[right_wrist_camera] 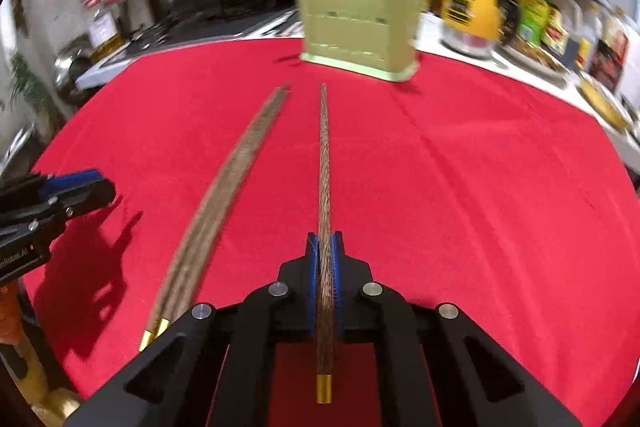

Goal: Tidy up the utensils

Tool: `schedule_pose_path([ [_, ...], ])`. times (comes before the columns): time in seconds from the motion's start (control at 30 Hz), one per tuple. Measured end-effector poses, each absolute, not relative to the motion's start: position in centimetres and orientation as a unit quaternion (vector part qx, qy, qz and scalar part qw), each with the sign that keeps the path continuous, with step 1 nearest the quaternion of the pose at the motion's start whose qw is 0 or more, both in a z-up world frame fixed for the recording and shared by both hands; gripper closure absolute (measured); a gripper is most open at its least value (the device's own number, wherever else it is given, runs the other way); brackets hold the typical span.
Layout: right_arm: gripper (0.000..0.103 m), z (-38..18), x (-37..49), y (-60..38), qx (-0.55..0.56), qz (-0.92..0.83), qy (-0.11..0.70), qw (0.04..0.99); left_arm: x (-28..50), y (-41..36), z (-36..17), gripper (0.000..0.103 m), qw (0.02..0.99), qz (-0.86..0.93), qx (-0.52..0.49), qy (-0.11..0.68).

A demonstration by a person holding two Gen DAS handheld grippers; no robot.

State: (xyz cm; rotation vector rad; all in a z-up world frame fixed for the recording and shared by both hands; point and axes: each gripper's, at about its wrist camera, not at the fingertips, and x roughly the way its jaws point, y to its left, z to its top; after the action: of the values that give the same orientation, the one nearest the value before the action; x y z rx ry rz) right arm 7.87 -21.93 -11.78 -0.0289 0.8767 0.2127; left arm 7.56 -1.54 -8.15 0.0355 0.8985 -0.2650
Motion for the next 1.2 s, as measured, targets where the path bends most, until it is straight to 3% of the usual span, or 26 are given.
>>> schedule_pose_path([
  [0.43, 0.094, -11.9, 5.8, -28.0, 0.042, 0.04, 0.419, 0.906, 8.9, -5.8, -9.2, 0.072, 0.869, -0.187, 0.014, 0.457],
  [0.9, 0.094, -10.9, 5.0, -28.0, 0.044, 0.051, 0.403, 0.913, 10.0, -6.7, -10.2, 0.072, 0.878, -0.125, 0.106, 0.451],
  [1.2, 0.094, -10.3, 4.8, -27.7, 0.041, 0.048, 0.395, 0.917, 8.9, -3.0, -8.9, 0.072, 0.866, -0.194, 0.003, 0.461],
])
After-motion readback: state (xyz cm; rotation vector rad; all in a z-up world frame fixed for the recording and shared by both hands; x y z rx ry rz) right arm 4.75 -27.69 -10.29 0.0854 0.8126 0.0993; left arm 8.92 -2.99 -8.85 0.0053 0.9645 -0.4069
